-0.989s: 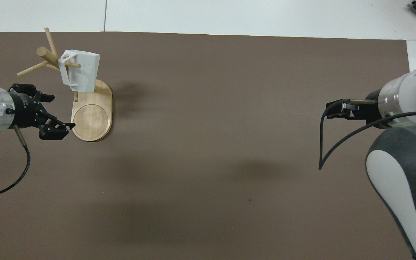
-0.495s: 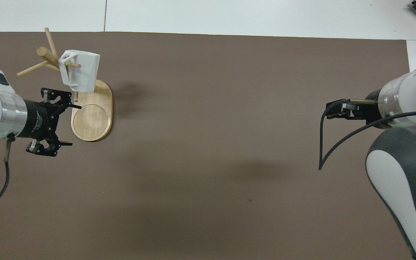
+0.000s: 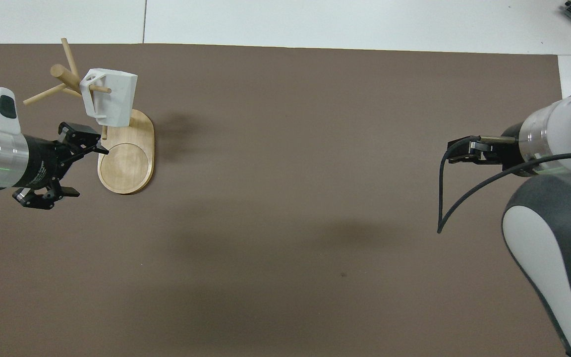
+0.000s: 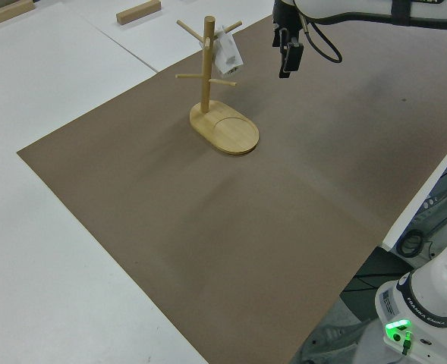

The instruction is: Hang cup on rack

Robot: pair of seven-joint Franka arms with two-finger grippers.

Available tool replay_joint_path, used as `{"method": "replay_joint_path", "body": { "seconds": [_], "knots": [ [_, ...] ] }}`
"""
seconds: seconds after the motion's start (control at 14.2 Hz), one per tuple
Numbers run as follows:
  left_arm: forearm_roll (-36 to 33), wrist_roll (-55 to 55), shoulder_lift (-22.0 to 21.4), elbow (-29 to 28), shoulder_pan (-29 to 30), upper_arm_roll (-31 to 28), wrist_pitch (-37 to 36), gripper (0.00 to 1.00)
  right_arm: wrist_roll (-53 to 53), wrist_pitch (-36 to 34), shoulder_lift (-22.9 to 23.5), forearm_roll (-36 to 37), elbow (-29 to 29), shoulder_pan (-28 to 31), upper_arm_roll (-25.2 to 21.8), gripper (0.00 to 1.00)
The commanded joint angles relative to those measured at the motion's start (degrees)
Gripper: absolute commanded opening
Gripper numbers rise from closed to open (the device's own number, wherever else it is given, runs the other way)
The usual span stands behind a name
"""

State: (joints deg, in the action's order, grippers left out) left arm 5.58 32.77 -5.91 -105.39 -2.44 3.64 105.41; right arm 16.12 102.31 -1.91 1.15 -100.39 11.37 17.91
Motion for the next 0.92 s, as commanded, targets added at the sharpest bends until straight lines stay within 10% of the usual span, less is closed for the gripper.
{"method": "replay_joint_path", "body": {
  "seconds": [0.0,0.85],
  "knots": [
    [-5.0,-11.2,1.6,5.5,-0.5,0.3,-2.7,1.00,0.6,-0.4,-0.5,-1.1,-0.3,0.7,0.5,1.00],
    [-7.9,-39.5,8.6,24.0,-1.3,-1.3,-21.9,1.00,0.6,-0.4,-0.5,-1.1,-0.3,0.7,0.5,1.00]
  ]
}}
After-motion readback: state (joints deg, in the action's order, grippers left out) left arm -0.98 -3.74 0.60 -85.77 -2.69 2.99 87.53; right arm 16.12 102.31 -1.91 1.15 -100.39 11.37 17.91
